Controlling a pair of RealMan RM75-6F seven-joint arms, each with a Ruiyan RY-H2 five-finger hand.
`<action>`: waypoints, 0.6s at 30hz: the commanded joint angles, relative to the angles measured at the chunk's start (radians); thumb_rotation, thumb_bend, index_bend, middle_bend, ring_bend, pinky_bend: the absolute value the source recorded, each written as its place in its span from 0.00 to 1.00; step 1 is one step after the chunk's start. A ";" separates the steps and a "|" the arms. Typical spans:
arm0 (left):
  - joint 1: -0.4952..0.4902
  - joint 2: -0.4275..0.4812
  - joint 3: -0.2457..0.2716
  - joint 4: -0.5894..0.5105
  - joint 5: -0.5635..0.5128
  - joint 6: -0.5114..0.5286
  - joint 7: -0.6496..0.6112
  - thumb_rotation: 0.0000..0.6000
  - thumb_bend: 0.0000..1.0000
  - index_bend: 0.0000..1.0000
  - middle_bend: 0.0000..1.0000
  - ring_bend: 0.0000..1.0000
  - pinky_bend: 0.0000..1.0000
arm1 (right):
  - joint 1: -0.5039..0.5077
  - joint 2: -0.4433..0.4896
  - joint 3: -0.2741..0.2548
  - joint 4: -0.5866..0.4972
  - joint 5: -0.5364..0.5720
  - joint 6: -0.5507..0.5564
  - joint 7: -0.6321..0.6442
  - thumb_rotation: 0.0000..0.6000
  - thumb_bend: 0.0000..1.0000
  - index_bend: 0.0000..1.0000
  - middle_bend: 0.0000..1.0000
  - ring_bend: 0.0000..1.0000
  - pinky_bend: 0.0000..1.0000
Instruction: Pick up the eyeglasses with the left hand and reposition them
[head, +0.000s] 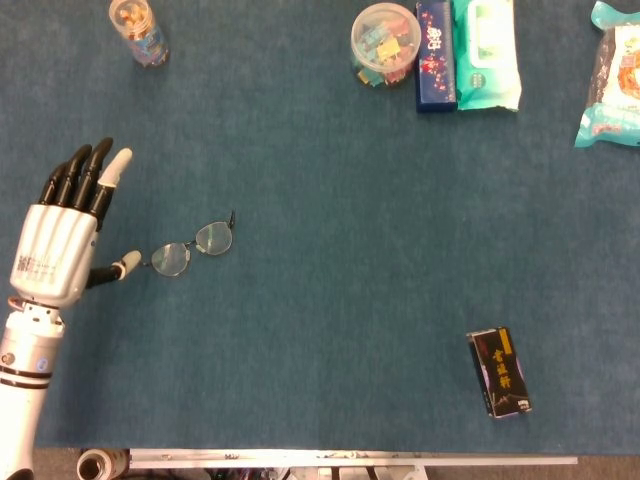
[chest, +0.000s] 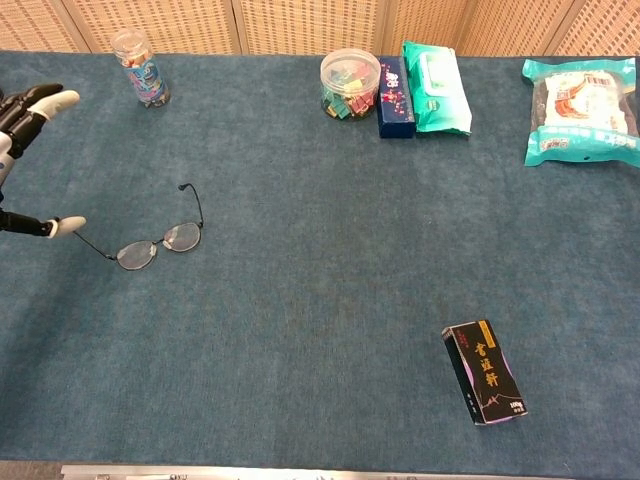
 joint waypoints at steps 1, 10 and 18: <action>0.005 -0.004 0.006 0.001 0.000 -0.002 -0.001 1.00 0.00 0.00 0.00 0.00 0.14 | 0.000 0.000 -0.001 0.000 0.000 -0.001 0.001 1.00 0.00 0.44 0.31 0.20 0.33; 0.024 -0.015 0.018 -0.022 0.002 0.006 -0.018 1.00 0.00 0.00 0.00 0.00 0.14 | 0.004 -0.002 0.001 0.005 0.001 -0.005 0.007 1.00 0.00 0.44 0.31 0.20 0.33; 0.036 -0.003 0.025 -0.081 0.018 0.019 -0.030 1.00 0.00 0.00 0.00 0.00 0.14 | 0.006 -0.004 0.000 0.007 0.000 -0.005 0.011 1.00 0.00 0.44 0.31 0.20 0.33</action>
